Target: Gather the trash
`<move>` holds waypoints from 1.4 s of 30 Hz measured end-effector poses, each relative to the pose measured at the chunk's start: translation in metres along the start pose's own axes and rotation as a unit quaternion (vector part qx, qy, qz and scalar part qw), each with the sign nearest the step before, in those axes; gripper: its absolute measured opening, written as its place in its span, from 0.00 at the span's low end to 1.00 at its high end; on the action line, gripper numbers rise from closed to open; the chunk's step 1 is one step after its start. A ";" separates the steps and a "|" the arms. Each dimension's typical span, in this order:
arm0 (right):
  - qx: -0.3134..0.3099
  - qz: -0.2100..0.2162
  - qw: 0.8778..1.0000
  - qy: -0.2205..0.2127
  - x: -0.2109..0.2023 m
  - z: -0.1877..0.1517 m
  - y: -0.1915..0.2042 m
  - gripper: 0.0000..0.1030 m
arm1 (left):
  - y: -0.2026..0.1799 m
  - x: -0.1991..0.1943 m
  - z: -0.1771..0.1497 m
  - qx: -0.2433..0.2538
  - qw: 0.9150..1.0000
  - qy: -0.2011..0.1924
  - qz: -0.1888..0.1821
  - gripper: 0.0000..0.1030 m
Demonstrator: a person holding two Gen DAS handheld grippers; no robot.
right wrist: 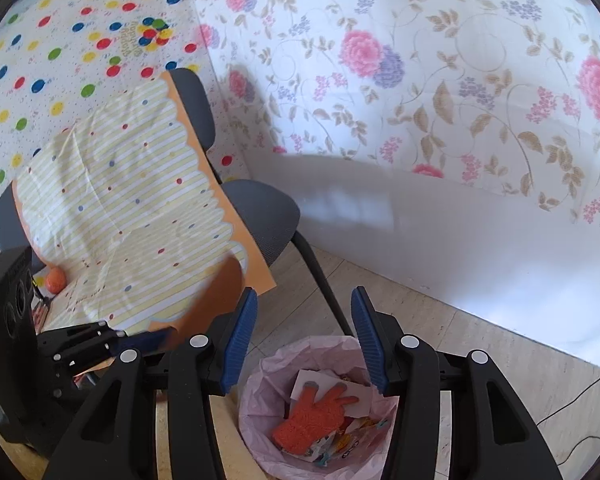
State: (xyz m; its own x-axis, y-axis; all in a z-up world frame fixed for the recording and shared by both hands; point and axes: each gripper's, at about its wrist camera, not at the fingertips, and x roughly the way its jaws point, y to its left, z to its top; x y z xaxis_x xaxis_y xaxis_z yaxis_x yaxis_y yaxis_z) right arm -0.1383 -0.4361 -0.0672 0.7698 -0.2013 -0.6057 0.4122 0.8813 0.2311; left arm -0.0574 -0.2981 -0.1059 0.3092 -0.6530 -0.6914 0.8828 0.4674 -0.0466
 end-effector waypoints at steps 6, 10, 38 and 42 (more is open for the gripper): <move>-0.006 0.005 1.000 0.008 0.005 -0.003 0.004 0.52 | 0.027 -0.006 -0.006 -0.044 0.999 0.009 0.030 0.63; -0.019 0.014 1.000 0.013 0.009 -0.003 0.017 0.52 | 0.045 -0.015 -0.009 -0.070 0.996 0.006 0.052 0.64; -0.210 0.136 0.968 0.013 -0.010 0.022 0.222 0.86 | 0.149 -0.210 -0.076 -0.274 0.912 -0.031 0.305 0.93; -0.215 0.135 0.967 0.012 -0.012 0.021 0.239 0.87 | 0.156 -0.230 -0.095 -0.296 0.896 -0.028 0.330 0.93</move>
State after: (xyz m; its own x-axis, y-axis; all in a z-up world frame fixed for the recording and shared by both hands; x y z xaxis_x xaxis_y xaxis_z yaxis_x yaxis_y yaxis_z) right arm -0.0385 -0.2322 0.0117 0.8071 0.0668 -0.5866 -0.0477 0.9977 0.0480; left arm -0.0249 -0.0183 -0.0225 0.7270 -0.1391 -0.6724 0.1632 0.9862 -0.0276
